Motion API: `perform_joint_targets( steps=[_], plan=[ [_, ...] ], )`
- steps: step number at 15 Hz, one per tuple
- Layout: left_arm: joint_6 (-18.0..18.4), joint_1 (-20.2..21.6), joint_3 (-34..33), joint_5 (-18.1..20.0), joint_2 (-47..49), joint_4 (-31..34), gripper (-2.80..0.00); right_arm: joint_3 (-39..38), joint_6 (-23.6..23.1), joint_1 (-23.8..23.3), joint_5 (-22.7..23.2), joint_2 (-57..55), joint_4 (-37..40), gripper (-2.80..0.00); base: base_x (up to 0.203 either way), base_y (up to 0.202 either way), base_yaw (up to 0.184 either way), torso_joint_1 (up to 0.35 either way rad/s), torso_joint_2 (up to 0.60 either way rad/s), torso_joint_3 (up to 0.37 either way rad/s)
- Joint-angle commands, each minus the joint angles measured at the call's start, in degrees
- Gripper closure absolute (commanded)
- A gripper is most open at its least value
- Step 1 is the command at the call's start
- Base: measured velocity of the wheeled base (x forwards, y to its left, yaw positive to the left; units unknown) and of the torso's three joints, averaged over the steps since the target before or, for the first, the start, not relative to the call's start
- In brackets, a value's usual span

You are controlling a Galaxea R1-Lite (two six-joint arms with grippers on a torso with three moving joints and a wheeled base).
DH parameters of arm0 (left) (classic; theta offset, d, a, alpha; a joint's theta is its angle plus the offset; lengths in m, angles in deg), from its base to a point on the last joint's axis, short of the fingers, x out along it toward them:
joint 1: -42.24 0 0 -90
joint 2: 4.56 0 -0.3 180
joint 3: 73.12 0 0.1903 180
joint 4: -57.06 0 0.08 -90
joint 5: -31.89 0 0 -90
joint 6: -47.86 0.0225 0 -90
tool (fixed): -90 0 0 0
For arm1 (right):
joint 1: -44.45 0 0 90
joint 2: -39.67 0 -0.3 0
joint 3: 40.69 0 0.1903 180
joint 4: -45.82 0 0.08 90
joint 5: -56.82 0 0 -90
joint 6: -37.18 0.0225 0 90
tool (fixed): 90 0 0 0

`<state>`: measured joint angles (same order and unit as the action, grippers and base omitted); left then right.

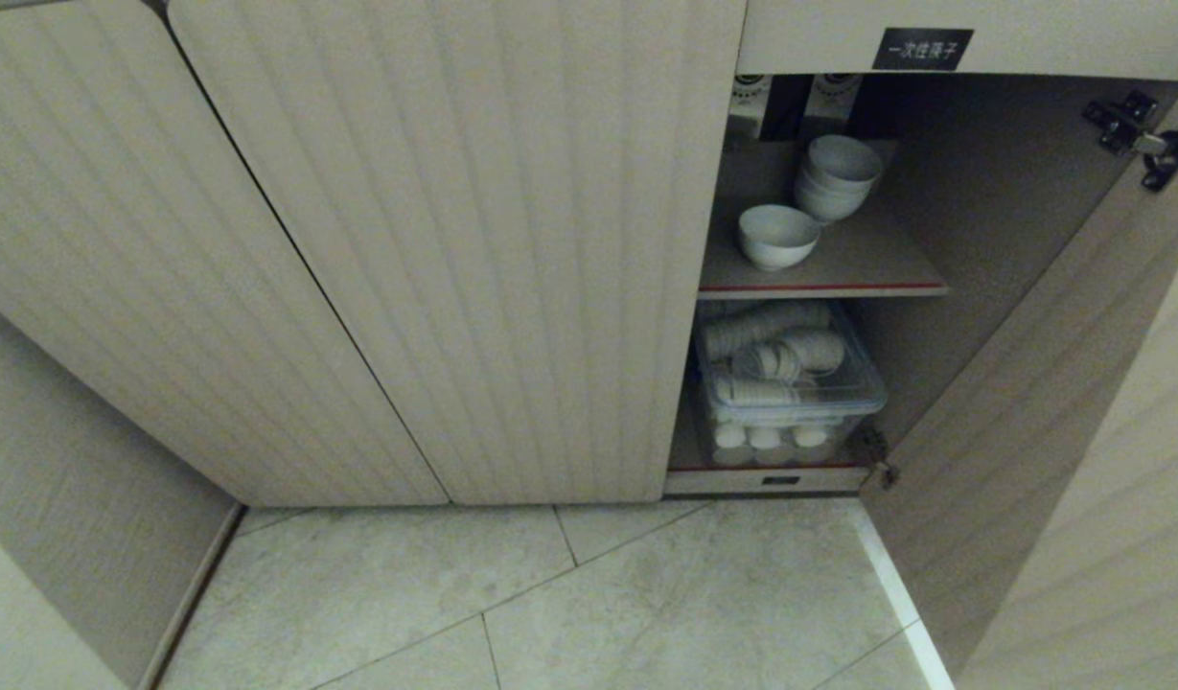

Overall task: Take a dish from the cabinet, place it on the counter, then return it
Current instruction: Close the cabinet door

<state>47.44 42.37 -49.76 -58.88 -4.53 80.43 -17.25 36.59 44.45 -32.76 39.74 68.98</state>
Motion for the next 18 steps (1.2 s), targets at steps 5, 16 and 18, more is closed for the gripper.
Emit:
perform_joint_targets(
  steps=[5, 16, 18],
  plan=[
    [-0.02, 0.04, 0.0, -0.02, -0.02, 0.0, 0.0, 0.01, -0.03, 0.0, 0.02, -0.07, -0.05, 0.0, 0.0, 0.0, 0.0, 0.0, 0.0, 0.0],
    [-0.02, 0.04, 0.0, -0.02, -0.02, 0.0, 0.0, 0.01, -0.03, 0.0, 0.02, -0.07, -0.06, 0.0, 0.0, 0.0, 0.0, 0.0, 0.0, 0.0],
    [-0.02, 0.04, 0.0, -0.02, -0.02, 0.0, 0.0, 0.01, -0.03, 0.0, 0.02, -0.07, 0.03, 0.0, 0.0, 0.0, 0.0, 0.0, 0.0, 0.0]
  ],
)
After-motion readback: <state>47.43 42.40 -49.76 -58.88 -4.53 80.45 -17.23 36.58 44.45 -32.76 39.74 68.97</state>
